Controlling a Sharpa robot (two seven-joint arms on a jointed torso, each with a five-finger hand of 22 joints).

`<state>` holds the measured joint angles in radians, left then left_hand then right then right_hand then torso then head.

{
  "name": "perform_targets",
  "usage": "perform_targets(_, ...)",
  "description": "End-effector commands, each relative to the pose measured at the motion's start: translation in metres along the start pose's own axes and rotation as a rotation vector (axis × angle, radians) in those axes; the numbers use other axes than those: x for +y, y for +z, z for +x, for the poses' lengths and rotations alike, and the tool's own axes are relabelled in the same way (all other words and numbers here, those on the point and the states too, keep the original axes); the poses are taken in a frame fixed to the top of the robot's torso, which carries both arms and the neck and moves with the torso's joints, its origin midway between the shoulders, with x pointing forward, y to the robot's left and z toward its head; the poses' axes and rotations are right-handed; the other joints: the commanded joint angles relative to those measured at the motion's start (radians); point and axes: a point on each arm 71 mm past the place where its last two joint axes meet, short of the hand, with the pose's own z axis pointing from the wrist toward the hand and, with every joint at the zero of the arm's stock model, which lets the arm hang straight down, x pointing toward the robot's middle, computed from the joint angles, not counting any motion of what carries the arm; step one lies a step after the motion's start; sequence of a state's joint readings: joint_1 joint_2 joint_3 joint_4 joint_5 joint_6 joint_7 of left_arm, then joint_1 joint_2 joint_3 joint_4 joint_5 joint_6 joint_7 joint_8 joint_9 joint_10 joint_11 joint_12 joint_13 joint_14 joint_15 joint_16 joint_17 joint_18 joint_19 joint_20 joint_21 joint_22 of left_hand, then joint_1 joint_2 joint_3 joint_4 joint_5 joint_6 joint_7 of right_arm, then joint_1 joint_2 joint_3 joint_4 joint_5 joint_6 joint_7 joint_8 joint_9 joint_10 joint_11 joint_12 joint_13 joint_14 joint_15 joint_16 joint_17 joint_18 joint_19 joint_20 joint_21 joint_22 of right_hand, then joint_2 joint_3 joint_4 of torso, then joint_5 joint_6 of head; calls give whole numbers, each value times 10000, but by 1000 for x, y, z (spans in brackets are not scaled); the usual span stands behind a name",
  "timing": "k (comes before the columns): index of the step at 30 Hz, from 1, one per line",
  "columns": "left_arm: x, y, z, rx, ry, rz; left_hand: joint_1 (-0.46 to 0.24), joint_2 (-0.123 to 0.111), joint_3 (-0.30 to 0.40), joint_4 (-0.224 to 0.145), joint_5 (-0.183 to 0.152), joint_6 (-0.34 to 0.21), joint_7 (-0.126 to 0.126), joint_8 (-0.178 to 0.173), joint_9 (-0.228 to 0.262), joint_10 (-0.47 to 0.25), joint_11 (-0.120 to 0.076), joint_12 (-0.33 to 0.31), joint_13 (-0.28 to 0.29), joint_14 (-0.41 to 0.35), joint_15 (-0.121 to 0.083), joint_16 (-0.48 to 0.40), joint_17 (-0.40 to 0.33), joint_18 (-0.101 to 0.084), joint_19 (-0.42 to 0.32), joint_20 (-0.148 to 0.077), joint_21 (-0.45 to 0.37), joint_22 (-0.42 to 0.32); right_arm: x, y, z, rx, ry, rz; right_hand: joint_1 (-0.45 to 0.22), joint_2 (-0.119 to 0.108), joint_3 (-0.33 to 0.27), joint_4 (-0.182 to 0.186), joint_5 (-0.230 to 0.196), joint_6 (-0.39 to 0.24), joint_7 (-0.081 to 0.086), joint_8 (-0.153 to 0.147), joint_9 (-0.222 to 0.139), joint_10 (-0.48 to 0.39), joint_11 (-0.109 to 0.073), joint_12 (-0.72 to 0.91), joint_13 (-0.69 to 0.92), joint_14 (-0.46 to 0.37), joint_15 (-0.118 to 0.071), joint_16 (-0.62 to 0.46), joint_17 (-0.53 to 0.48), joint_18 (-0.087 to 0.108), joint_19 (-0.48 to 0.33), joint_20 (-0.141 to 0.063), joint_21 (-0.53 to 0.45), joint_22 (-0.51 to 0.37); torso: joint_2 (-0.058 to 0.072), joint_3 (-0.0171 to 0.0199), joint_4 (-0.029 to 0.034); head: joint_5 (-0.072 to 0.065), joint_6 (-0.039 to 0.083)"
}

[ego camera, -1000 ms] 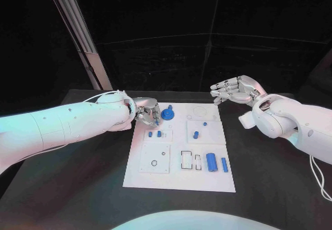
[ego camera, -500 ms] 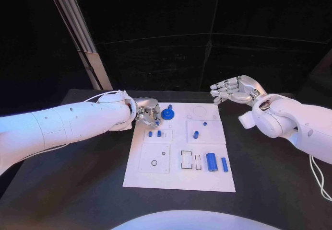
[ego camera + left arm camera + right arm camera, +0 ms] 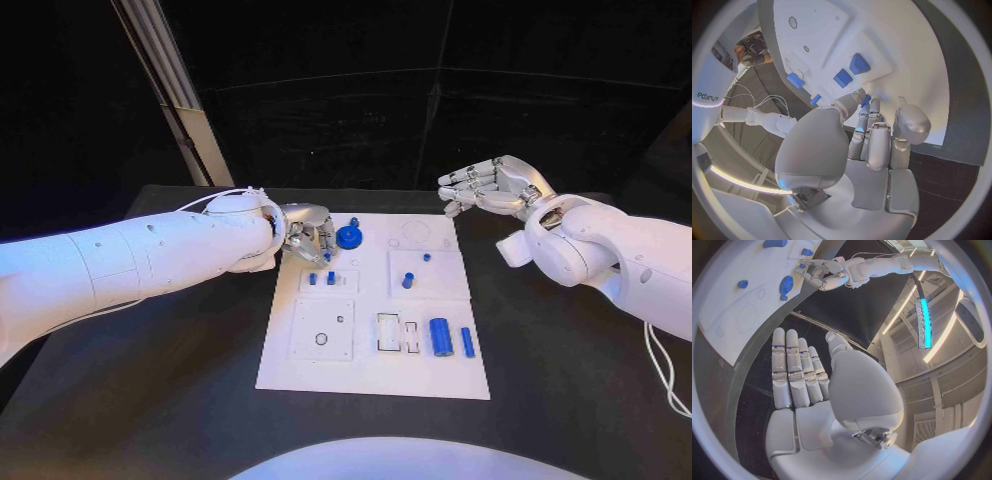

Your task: Assemble the parts on the task board

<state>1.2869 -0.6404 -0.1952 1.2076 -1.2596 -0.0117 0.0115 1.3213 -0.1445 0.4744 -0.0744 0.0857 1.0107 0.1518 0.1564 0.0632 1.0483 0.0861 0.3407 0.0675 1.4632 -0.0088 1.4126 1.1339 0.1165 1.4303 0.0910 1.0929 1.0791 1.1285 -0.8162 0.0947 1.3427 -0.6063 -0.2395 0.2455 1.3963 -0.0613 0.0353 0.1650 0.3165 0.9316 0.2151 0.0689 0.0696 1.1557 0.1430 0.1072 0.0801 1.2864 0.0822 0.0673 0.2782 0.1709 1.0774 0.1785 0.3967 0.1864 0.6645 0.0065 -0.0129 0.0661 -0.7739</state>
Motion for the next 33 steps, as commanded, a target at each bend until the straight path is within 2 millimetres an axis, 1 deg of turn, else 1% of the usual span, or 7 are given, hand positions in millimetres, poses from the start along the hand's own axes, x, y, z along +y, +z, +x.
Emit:
perform_targets(1,1,0,-1,33,-36,-116,-81,-58,-111,10,-19,-97,15,-86,6,-141,27,-76,2,251,85,-69,-41,-31,-52,32,-83,-43,2,0,0,31,15,-121,-27,92,-30,-9,44,-56,12,-4,16,-65,6,51,-9,-88,-7,3,-15,105,13,41,-33,-9,0,1,2,-1,6)
perform_targets(9,2,-2,-1,-11,-47,-114,-133,-175,-317,13,26,-243,54,-217,10,-417,88,-131,6,225,137,-100,-135,-15,-84,80,-167,-104,1,0,-1,6,-17,-82,-25,91,-34,-11,43,-58,13,-5,16,-72,7,55,-12,-92,-5,2,-17,105,13,41,-37,-11,-2,-6,3,-3,12)
perform_targets(18,9,-9,-5,-552,-109,-85,-63,-275,-941,-18,88,-823,14,-599,17,-1095,92,-14,55,222,139,-101,-201,16,-90,101,-292,-192,-1,0,-4,-43,-546,-53,115,88,-62,-147,-74,52,0,56,43,-378,31,41,-72,-70,-3,42,-18,112,57,40,-65,-30,-6,-9,3,-21,14)
perform_targets(21,14,-14,-7,-856,-283,-87,-33,-267,-1173,-11,86,-894,17,-643,25,-1270,104,85,81,214,142,-113,-242,22,-97,110,-348,-236,-2,0,-5,2,-994,-46,358,104,-24,-350,-266,265,-105,146,75,-449,-70,131,-81,432,-160,392,114,134,423,-102,157,75,-4,-10,-1,-39,36)
perform_targets(26,28,-26,-18,-1902,-2189,400,222,38,-1384,-24,142,-708,176,-551,70,-1543,210,361,129,190,224,-139,-324,85,-196,150,-713,-565,-5,-3,-8,374,-3110,-26,1155,200,451,-950,-602,974,-477,379,135,144,-472,546,-70,2063,-785,1730,779,133,1705,-736,1386,737,-16,0,-8,-58,64)
perform_targets(30,31,-36,-23,-2245,-4321,1448,554,316,-1205,-173,123,-621,299,-518,45,-1748,335,562,118,-212,335,-605,-1419,262,-631,255,-1676,-1427,-6,-6,-4,920,-5321,152,1270,101,857,-1139,-532,1220,-629,329,78,365,-639,583,-133,2199,-948,2550,1361,71,1878,-931,2192,1266,-3,-7,3,-152,110)
perform_targets(33,34,-42,-28,-2724,-6262,2022,576,377,-1199,-208,98,-661,324,-538,33,-2037,384,683,81,-847,384,-1228,-2793,501,-1304,326,-2942,-2531,-6,-9,2,1315,-6892,361,1122,-10,1099,-1122,-644,1409,-663,292,50,535,-689,572,-130,2223,-994,3112,1773,88,1797,-992,2686,1620,-3,-9,-7,-300,143)
